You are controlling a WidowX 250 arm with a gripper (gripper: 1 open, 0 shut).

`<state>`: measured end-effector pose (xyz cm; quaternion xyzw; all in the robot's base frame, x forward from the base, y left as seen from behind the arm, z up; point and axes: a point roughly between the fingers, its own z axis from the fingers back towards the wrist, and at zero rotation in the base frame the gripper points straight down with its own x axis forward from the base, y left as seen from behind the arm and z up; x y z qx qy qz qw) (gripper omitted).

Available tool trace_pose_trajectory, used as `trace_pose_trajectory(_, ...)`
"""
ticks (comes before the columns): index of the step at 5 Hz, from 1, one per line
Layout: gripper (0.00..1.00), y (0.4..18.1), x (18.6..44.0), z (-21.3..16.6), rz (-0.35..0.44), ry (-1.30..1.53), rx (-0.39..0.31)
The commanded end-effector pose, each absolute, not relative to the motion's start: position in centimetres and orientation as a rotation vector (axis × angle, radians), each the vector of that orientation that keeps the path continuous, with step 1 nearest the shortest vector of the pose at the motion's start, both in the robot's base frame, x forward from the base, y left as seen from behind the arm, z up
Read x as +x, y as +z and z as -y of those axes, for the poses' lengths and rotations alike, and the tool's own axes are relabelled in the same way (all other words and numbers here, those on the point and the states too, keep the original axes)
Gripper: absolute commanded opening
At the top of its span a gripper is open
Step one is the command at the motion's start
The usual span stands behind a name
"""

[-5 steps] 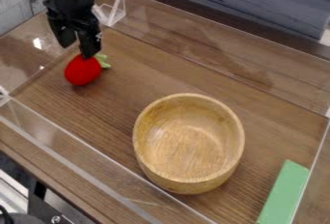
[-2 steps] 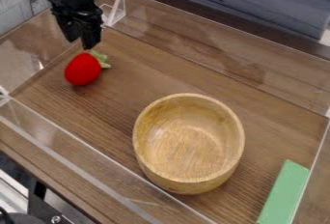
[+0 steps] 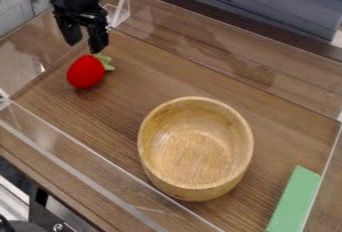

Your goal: Move the red object to the left side of the table

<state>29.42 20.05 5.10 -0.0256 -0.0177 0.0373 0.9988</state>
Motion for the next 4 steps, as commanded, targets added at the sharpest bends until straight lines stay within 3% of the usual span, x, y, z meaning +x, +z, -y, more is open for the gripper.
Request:
trace_pose_trajectory(1,1.0,6.4,29.3,-20.8,0.069,0.082,-0.032)
trace_pose_trajectory(2,1.0,6.2,28.9,-20.8,0.062,0.079,-0.04)
trace_pose_trajectory(4,1.0,7.6,29.3,-19.8,0.046,0.033,-0.054)
